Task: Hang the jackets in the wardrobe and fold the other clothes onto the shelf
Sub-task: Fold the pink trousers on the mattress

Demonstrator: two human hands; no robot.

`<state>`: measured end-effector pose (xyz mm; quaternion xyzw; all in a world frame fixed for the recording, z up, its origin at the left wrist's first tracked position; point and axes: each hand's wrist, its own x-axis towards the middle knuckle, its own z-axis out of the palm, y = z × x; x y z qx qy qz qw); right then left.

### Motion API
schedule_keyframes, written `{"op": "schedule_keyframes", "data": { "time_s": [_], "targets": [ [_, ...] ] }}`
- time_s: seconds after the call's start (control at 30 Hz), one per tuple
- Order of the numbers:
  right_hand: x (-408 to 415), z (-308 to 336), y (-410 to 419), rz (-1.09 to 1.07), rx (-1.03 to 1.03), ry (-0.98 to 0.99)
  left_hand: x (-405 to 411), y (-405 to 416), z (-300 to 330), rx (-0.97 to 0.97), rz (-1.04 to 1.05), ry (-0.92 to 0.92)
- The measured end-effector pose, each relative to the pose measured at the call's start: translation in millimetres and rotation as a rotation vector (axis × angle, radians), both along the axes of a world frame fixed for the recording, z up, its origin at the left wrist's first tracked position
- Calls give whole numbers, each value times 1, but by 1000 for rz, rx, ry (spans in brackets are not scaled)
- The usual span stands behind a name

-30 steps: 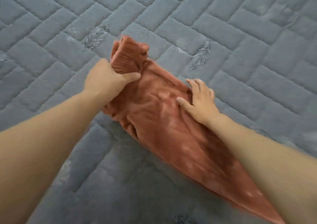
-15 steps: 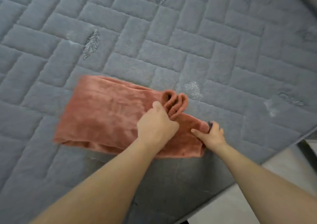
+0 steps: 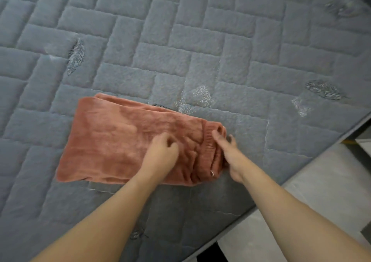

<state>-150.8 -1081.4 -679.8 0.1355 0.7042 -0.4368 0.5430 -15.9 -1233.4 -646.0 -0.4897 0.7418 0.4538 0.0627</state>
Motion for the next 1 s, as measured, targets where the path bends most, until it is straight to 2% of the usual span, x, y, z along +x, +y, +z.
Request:
{"op": "schedule_keyframes", "data": {
  "time_s": [0.07,0.13,0.2,0.27,0.37,0.5,0.6,0.7,0.77,0.83,0.87,0.93,1.0],
  "targets": [
    [10,9,-25,141,229,286,28,-31,-3,-203,96,-186],
    [24,16,-46,394,414,734,59,-60,-4,-345,212,-337],
    [44,20,-71,700,337,1161,84,-79,-4,-450,330,-370],
    [70,21,-103,997,152,1342,103,-92,-6,-460,470,-371],
    [108,12,-147,1295,111,1316,128,-111,-13,-296,713,-338],
    [139,-25,-155,1383,322,1146,174,-125,-39,204,1002,126],
    [145,-43,-154,1385,405,1173,199,-132,-51,373,878,132],
    [138,-40,-152,1400,307,1167,208,-149,-48,454,667,57],
    [126,-29,-141,1328,251,1259,206,-163,-31,447,526,35],
    [107,-16,-122,1102,321,1348,195,-170,-9,348,416,51],
    [94,-9,-110,961,400,1321,184,-169,3,288,383,77],
    [66,4,-87,728,566,1133,154,-158,29,148,299,127],
    [39,14,-69,479,615,863,117,-133,55,-18,133,104]
  ]
}}
